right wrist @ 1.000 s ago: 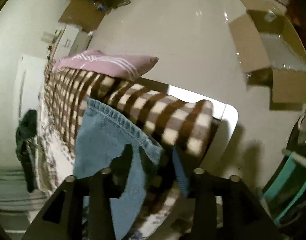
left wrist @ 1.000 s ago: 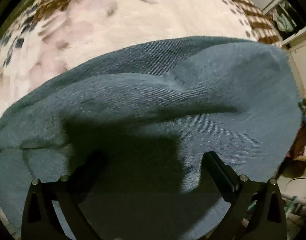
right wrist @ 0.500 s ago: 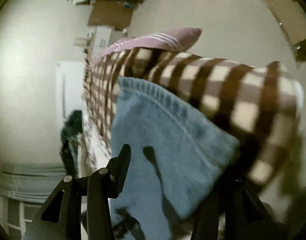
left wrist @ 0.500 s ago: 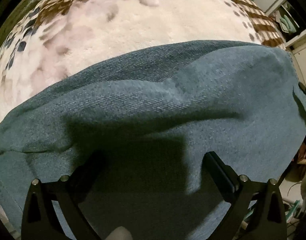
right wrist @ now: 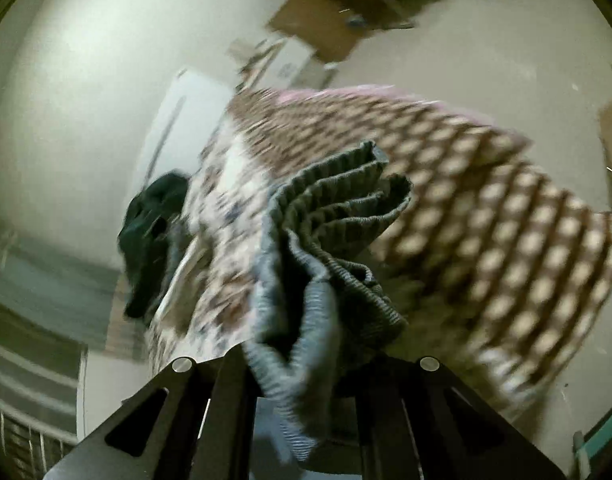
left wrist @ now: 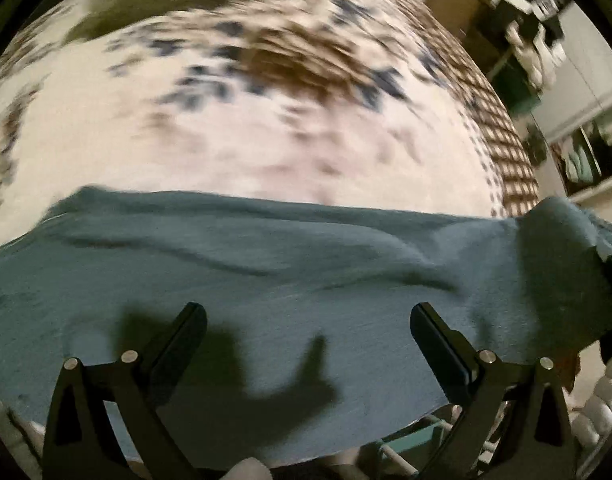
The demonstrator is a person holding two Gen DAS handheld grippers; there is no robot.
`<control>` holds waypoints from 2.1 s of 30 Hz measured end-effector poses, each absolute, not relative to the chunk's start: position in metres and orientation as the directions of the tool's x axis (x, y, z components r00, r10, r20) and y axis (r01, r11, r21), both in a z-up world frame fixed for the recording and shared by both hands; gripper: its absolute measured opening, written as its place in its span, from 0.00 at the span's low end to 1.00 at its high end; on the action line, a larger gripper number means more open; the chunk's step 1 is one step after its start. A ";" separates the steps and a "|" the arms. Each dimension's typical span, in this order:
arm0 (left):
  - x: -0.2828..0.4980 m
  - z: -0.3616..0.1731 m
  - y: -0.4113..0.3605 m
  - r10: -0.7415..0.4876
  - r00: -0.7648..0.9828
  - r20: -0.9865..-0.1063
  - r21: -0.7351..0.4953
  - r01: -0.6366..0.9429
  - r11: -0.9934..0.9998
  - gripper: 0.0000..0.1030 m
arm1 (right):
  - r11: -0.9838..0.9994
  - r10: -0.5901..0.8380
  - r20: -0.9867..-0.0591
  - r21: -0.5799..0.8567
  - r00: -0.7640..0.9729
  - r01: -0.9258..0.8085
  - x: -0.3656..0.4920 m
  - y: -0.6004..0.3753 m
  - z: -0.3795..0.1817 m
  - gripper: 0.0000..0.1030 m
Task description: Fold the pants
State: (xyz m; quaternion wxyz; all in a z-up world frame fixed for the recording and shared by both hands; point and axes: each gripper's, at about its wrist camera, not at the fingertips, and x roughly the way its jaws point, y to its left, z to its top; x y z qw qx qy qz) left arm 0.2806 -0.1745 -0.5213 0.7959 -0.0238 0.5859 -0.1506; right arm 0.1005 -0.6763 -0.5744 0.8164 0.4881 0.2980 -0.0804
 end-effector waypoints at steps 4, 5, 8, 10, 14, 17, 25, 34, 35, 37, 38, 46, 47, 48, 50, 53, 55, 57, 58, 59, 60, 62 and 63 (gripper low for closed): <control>0.265 -0.512 -0.110 -0.256 0.303 -0.918 -0.227 0.127 0.966 1.00 | 0.592 0.262 -0.558 0.738 0.787 0.325 0.133 -0.600 -0.552 0.08; 0.262 -0.511 -0.094 -0.248 0.311 -0.917 -0.225 0.108 0.968 1.00 | 0.606 0.290 -0.563 0.734 0.774 0.307 0.142 -0.579 -0.552 0.08; 0.254 -0.508 -0.050 -0.229 0.326 -0.917 -0.223 0.058 0.973 1.00 | 0.653 0.360 -0.599 0.709 0.716 0.265 0.166 -0.516 -0.563 0.08; 0.251 -0.509 -0.018 -0.217 0.327 -0.920 -0.223 0.019 0.975 1.00 | 0.671 0.407 -0.620 0.701 0.670 0.241 0.178 -0.476 -0.578 0.08; 0.243 -0.518 0.034 -0.187 0.333 -0.924 -0.217 -0.055 0.975 1.00 | 0.730 0.479 -0.678 0.661 0.557 0.175 0.200 -0.389 -0.620 0.08; 0.239 -0.529 0.067 -0.169 0.328 -0.930 -0.217 -0.117 0.969 1.00 | 0.795 0.489 -0.737 0.596 0.466 0.108 0.211 -0.326 -0.651 0.08; 0.247 -0.541 0.092 -0.227 0.340 -0.913 -0.290 -0.146 0.946 1.00 | 0.773 0.575 -0.779 0.618 0.250 0.144 0.216 -0.292 -0.692 0.93; 0.278 -0.570 0.026 -0.345 0.287 -0.894 -0.375 -0.058 0.925 1.00 | 0.917 0.238 -0.931 0.310 0.278 0.253 0.189 -0.381 -0.653 0.97; 0.284 -0.580 0.014 -0.340 0.273 -0.900 -0.363 -0.039 0.931 1.00 | 0.918 0.210 -0.940 0.285 0.269 0.277 0.189 -0.391 -0.653 0.97; 0.291 -0.590 0.000 -0.337 0.278 -0.900 -0.349 0.007 0.937 0.85 | 0.915 0.180 -0.949 0.259 0.259 0.310 0.192 -0.406 -0.657 0.97; 0.291 -0.590 -0.005 -0.329 0.298 -0.896 -0.333 0.038 0.942 0.51 | 0.913 0.163 -0.953 0.243 0.254 0.326 0.194 -0.411 -0.656 0.97; 0.276 -0.590 0.027 -0.402 0.291 -0.868 -0.405 0.053 0.913 0.15 | 0.902 0.128 -0.967 0.206 0.222 0.378 0.183 -0.430 -0.661 0.92; 0.277 -0.593 0.030 -0.414 0.275 -0.868 -0.421 0.034 0.906 0.16 | 0.904 0.141 -0.966 0.214 0.215 0.371 0.176 -0.429 -0.658 0.85; 0.279 -0.596 0.032 -0.426 0.265 -0.865 -0.437 0.017 0.899 0.18 | 0.908 0.150 -0.968 0.214 0.199 0.360 0.177 -0.425 -0.660 0.80; 0.283 -0.597 0.033 -0.434 0.235 -0.870 -0.447 -0.005 0.894 0.26 | 0.919 0.180 -0.968 0.229 0.176 0.320 0.182 -0.411 -0.665 0.58; 0.281 -0.599 0.033 -0.444 0.192 -0.875 -0.455 -0.017 0.890 0.29 | 0.950 0.203 -0.977 0.213 0.066 0.228 0.194 -0.380 -0.688 0.49; 0.273 -0.597 0.036 -0.420 0.158 -0.893 -0.430 -0.029 0.902 0.38 | 0.965 0.175 -0.985 0.172 0.001 0.198 0.189 -0.368 -0.701 0.48; 0.260 -0.591 0.038 -0.385 0.153 -0.910 -0.395 -0.040 0.918 0.62 | 0.979 0.147 -0.989 0.146 0.008 0.145 0.178 -0.359 -0.697 0.48; 0.249 -0.584 0.035 -0.363 0.162 -0.918 -0.373 -0.037 0.927 0.63 | 0.980 0.146 -0.989 0.145 0.004 0.133 0.173 -0.359 -0.696 0.48; 0.242 -0.581 0.032 -0.358 0.166 -0.919 -0.368 -0.034 0.929 0.63 | 0.981 0.149 -0.989 0.148 0.001 0.125 0.169 -0.359 -0.694 0.48; 0.239 -0.580 0.028 -0.358 0.168 -0.919 -0.367 -0.027 0.930 0.66 | 0.980 0.155 -0.988 0.154 -0.004 0.126 0.166 -0.361 -0.694 0.48; 0.230 -0.588 0.013 -0.312 0.154 -0.937 -0.313 0.016 0.950 0.68 | 0.975 0.171 -0.985 0.168 -0.014 0.144 0.164 -0.367 -0.694 0.48; 0.228 -0.597 0.008 -0.274 0.137 -0.952 -0.273 0.022 0.962 0.68 | 0.974 0.175 -0.984 0.171 -0.017 0.150 0.164 -0.369 -0.694 0.48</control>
